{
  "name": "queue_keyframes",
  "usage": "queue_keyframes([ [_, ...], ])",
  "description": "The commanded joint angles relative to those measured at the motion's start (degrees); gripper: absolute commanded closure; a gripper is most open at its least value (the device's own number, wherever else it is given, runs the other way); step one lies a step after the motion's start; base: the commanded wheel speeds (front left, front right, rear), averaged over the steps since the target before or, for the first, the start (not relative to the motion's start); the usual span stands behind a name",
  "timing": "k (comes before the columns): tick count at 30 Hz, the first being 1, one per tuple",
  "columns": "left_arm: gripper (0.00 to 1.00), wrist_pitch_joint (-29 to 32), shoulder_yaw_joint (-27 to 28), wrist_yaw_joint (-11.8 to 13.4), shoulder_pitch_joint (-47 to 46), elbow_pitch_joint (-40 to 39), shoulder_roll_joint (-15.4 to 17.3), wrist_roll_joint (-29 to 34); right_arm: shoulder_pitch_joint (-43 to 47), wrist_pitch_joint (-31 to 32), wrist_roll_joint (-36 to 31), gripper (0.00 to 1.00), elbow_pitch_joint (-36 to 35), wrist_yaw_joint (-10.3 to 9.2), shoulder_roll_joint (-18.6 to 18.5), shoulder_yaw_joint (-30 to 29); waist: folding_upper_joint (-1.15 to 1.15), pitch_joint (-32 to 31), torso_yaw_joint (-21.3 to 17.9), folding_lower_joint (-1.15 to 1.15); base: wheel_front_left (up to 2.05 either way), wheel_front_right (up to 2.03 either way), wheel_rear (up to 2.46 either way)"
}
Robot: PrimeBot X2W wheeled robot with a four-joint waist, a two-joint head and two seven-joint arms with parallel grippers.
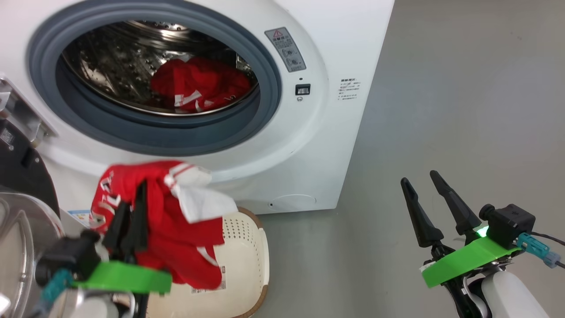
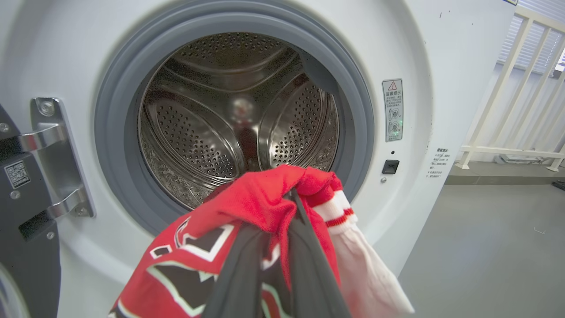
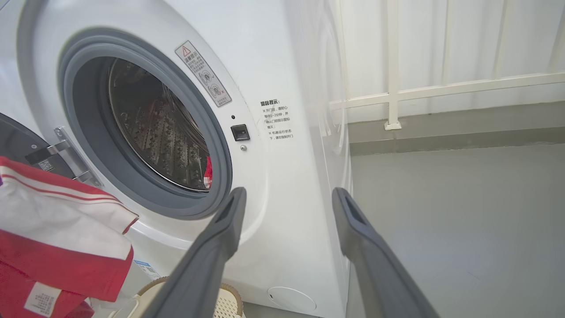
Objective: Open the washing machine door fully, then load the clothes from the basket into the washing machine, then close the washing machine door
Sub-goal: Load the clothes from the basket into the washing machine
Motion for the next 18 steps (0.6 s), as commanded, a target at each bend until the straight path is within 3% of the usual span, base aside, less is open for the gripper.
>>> queue_keyframes([
  [1, 1.0, 0.05, 1.88, -0.37, -5.3, -0.85, 1.09, 0.55, -0.65, -0.26, 0.06, 0.0, -1.62, 0.09, -0.18, 1.22, 0.0, 0.79, -0.05, 0.0, 0.0, 0.0, 0.0],
  [9, 1.0, 0.42, 1.42, -2.19, -15.79, 5.31, 0.4, 0.34, -2.17, -0.26, 0.15, 0.0, -2.08, 0.09, 0.55, 2.01, 0.0, 3.93, -1.32, 0.0, 0.0, 0.0, 0.0],
  [18, 1.0, 0.09, 2.3, -4.25, -29.31, 18.25, -0.1, -0.42, -4.16, -0.26, 0.26, 0.0, -2.83, 0.09, 1.2, 2.19, 0.0, 9.69, -3.99, 0.0, 0.0, 0.0, 0.0],
])
